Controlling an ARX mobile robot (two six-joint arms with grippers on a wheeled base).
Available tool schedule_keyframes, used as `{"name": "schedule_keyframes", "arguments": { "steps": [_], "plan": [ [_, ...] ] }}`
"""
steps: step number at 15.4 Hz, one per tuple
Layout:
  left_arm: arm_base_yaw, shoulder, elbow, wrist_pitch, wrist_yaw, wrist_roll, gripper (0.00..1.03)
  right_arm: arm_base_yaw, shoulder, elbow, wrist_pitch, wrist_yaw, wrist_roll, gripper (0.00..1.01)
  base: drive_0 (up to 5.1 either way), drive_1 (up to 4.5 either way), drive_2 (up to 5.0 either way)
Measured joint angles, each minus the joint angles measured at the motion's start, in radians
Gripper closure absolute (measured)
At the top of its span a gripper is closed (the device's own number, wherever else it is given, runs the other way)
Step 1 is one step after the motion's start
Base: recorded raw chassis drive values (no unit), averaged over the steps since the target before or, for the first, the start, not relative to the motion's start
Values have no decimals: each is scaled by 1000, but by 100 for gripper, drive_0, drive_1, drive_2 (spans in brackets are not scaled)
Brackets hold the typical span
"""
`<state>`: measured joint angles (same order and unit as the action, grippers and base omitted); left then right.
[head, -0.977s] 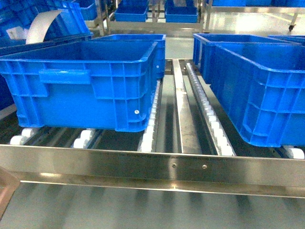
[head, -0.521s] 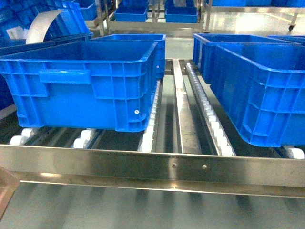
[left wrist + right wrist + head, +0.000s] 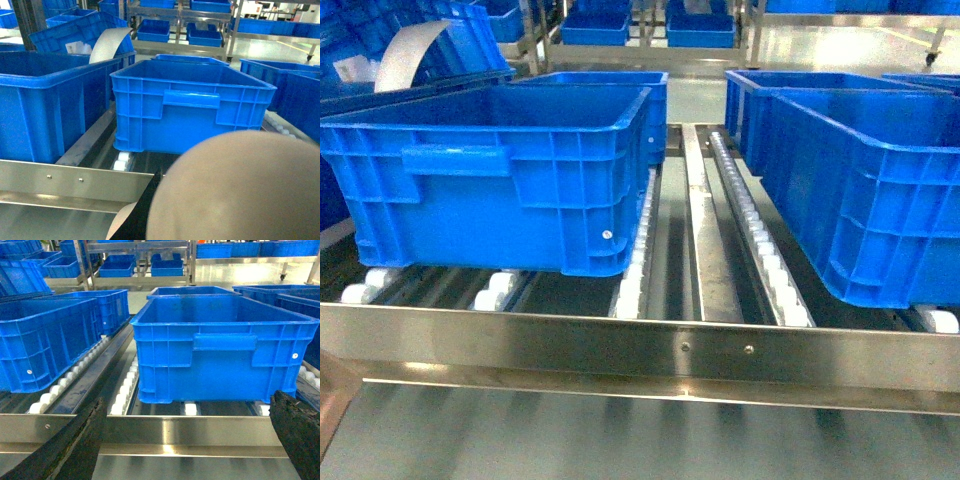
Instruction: Place part in tray to right shelf
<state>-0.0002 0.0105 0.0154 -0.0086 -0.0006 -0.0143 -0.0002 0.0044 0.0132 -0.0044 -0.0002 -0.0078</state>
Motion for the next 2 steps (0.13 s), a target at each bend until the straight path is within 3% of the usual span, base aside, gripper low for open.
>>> {"name": "schedule_keyframes", "arguments": {
  "steps": [2],
  "plan": [
    [0, 0, 0, 0, 0, 0, 89, 0, 0, 0, 0, 0, 0, 3, 0, 0, 0]
  ]
}}
